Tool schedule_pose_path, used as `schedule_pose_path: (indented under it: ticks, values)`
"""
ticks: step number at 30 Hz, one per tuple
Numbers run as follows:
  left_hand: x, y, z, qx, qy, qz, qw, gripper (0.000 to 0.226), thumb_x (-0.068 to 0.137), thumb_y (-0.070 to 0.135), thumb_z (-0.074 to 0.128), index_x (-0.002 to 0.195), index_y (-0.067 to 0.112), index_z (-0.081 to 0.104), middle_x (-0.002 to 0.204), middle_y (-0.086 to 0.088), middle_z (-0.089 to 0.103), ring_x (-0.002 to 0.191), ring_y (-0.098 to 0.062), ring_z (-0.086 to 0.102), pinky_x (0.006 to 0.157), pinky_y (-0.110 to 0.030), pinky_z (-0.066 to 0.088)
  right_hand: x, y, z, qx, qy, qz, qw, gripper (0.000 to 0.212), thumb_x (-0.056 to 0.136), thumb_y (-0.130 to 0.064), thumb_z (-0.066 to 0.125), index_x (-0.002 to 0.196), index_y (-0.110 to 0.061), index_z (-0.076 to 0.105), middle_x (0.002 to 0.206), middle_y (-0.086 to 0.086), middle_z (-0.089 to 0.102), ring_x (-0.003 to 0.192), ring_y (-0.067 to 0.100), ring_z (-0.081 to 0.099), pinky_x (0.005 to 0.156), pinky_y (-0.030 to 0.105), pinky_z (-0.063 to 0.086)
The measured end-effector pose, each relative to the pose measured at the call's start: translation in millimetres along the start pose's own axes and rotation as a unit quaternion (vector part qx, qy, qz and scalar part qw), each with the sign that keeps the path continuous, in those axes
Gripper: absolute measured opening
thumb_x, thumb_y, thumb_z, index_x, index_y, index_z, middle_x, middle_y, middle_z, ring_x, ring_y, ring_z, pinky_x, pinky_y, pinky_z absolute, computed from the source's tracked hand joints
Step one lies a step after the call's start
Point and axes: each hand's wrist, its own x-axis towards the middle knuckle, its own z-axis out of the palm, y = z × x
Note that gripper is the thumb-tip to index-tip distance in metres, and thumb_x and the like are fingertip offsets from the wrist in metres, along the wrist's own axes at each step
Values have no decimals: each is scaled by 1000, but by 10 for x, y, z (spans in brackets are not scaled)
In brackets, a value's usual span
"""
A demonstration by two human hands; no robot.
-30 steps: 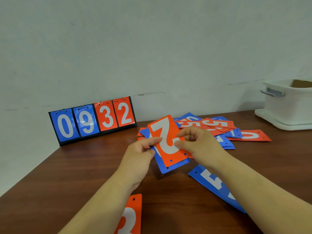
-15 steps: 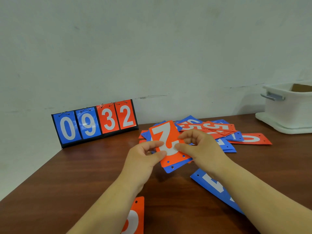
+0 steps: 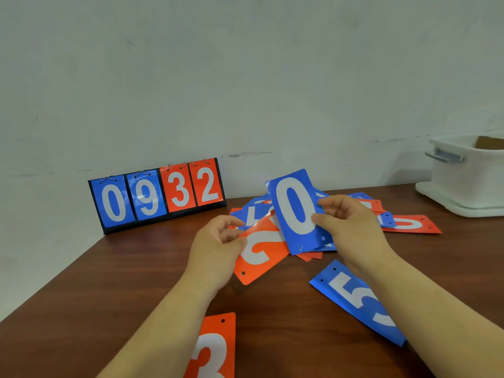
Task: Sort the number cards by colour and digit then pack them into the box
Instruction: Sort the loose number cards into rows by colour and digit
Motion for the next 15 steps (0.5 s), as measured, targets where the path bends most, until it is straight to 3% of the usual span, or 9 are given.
schedule_pose_path:
  ticks: [2, 4, 9, 15]
  values:
    - [-34, 36, 8, -26, -45, 14, 999, 24, 94, 18, 71, 106, 37, 63, 103, 15, 71, 81, -4, 74, 57, -24, 59, -1, 10, 9, 2, -11, 21, 1000, 18, 89, -13, 75, 102, -24, 69, 96, 0, 72, 93, 18, 72, 64, 36, 59]
    - [-70, 61, 34, -37, -80, 22, 996, 22, 95, 17, 69, 105, 36, 65, 103, 15, 71, 83, -1, 74, 59, -24, 60, -18, 29, 27, -8, -27, 31, 999, 15, 89, -14, 75, 98, -24, 69, 89, 1, 70, 88, 18, 70, 55, 28, 51]
    - [-117, 58, 54, 21, -124, 28, 992, 31, 100, 19, 62, 99, 47, 75, 117, 13, 68, 96, -7, 72, 68, -24, 61, -55, 56, 103, -57, -49, 44, 996, 16, 86, -18, 78, 96, -26, 69, 88, 3, 66, 86, 19, 67, 68, 33, 54]
    - [-122, 85, 43, 42, -131, 17, 990, 29, 101, 20, 60, 100, 44, 77, 123, 14, 63, 97, -6, 70, 64, -19, 58, -92, -17, 71, -89, -118, 56, 987, 27, 84, -19, 79, 103, -34, 68, 102, -7, 66, 88, 11, 68, 60, 25, 53]
